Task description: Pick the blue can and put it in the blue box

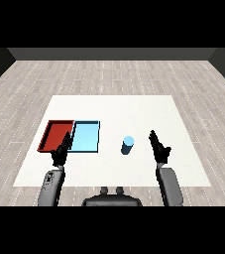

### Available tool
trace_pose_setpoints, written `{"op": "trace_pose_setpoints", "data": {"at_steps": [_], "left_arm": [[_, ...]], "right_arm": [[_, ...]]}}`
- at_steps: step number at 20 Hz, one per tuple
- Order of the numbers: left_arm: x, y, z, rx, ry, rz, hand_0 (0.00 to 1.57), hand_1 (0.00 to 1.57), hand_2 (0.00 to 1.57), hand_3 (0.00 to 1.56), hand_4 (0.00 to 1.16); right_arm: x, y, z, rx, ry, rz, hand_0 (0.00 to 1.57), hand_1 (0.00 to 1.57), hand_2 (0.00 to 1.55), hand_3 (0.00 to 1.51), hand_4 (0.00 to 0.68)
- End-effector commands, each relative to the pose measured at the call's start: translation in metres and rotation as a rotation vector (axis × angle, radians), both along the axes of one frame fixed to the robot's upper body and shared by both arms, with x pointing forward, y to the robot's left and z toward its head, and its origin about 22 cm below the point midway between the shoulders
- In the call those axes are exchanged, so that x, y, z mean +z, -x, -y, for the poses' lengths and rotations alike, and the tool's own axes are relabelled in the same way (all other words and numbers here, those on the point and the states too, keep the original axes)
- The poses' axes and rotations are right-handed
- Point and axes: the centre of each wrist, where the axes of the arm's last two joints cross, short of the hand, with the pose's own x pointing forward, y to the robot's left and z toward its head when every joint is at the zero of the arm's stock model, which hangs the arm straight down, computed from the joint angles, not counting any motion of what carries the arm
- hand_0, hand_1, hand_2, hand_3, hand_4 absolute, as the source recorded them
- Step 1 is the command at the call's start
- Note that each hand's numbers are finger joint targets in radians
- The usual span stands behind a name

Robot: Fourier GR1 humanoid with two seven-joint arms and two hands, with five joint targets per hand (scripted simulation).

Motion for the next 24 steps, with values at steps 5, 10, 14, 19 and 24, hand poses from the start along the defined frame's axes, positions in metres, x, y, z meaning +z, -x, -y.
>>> {"op": "trace_pose_setpoints", "data": {"at_steps": [5, 10, 14, 19, 24], "left_arm": [[-0.007, 0.0, 0.008, 0.009, 0.061, -0.028, 0.0, 0.0, 0.0, 0.0, 0.0], [0.002, -0.003, 0.014, -0.009, 0.123, 0.334, 0.0, 0.0, 0.0, 0.0, 0.0], [-0.016, 0.008, 0.007, 0.001, 0.129, 0.361, 0.0, 0.0, 0.0, 0.0, 0.0], [-0.001, 0.008, 0.012, 0.002, 0.129, 0.328, 0.0, 0.0, 0.0, 0.0, 0.0], [-0.017, 0.006, 0.021, -0.004, 0.121, 0.354, 0.0, 0.0, 0.0, 0.0, 0.0]], "right_arm": [[-0.011, 0.011, -0.051, -0.022, 0.013, -0.09, 0.0, 0.0, 0.0, 0.0, 0.0], [0.001, 0.015, -0.063, 0.138, -0.147, 0.251, 0.0, 0.0, 0.0, 0.0, 0.0], [-0.008, 0.017, -0.058, 0.162, -0.137, 0.251, 0.0, 0.0, 0.0, 0.0, 0.0], [-0.015, 0.012, -0.064, 0.151, -0.14, 0.246, 0.0, 0.0, 0.0, 0.0, 0.0], [-0.027, 0.021, -0.077, 0.146, -0.128, 0.248, 0.0, 0.0, 0.0, 0.0, 0.0]]}}
